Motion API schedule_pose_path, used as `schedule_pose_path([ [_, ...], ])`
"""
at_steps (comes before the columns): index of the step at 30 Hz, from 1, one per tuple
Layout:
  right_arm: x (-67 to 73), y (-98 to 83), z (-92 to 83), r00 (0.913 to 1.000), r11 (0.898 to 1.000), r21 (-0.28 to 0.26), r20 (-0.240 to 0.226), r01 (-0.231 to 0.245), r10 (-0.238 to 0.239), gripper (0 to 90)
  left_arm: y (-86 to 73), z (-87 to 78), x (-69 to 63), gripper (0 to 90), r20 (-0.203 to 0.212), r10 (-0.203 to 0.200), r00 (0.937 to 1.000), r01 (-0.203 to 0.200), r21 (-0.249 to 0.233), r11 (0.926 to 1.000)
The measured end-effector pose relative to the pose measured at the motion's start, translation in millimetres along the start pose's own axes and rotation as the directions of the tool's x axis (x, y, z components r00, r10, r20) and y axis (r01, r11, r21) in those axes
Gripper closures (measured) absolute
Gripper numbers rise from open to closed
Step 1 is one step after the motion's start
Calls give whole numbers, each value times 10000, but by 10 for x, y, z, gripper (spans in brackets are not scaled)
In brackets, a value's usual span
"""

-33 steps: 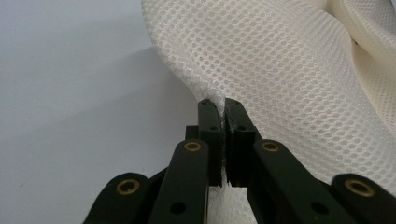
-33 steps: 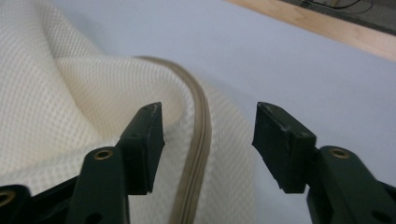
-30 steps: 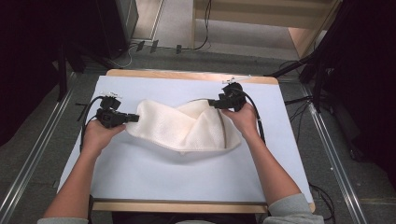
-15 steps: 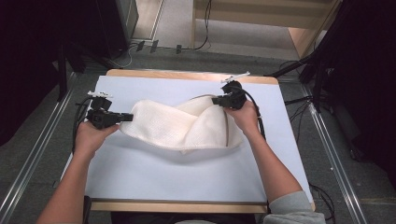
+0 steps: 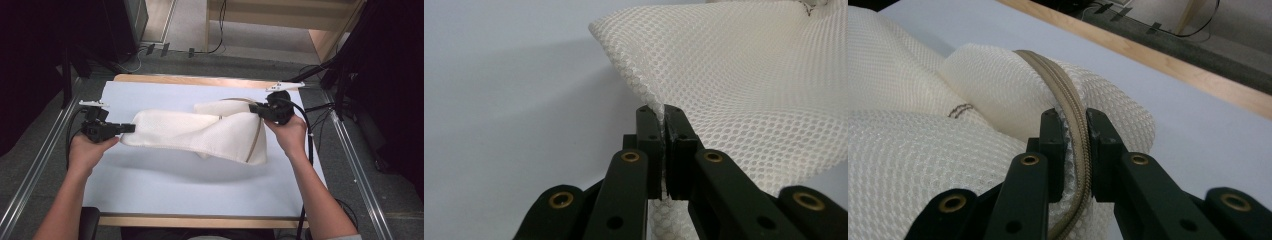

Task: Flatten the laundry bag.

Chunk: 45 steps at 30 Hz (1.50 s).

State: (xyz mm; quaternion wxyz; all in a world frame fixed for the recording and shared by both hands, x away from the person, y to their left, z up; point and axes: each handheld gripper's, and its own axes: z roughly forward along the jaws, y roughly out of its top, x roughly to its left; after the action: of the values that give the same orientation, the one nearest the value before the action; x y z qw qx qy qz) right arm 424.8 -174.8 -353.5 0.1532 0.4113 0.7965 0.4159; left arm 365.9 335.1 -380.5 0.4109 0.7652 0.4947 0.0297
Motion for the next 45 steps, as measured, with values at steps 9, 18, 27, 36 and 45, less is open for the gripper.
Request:
schedule_pose_path([
  [9,23,-514,-89,9993,9985,438,-163,-339,346,818,-164,34,-114,877,594,212,9980,-251,641,9976],
  [18,3,-1035,-75,9929,9908,944,-592,-970,1029,822,-304,170,-180,784,563,379,9977,-449,1290,9906],
  [27,91,-1044,78,9965,9890,1425,-680,-394,495,819,-186,61,-83,428,311,421,9986,-435,452,9980],
  [36,112,-1057,106,9973,9898,1389,-625,-307,397,804,112,323,71,364,322,380,9988,-385,159,9991],
  [45,137,-1044,146,9977,9911,1304,-587,-270,349,755,325,809,80,466,680,389,9969,-435,668,9968],
])
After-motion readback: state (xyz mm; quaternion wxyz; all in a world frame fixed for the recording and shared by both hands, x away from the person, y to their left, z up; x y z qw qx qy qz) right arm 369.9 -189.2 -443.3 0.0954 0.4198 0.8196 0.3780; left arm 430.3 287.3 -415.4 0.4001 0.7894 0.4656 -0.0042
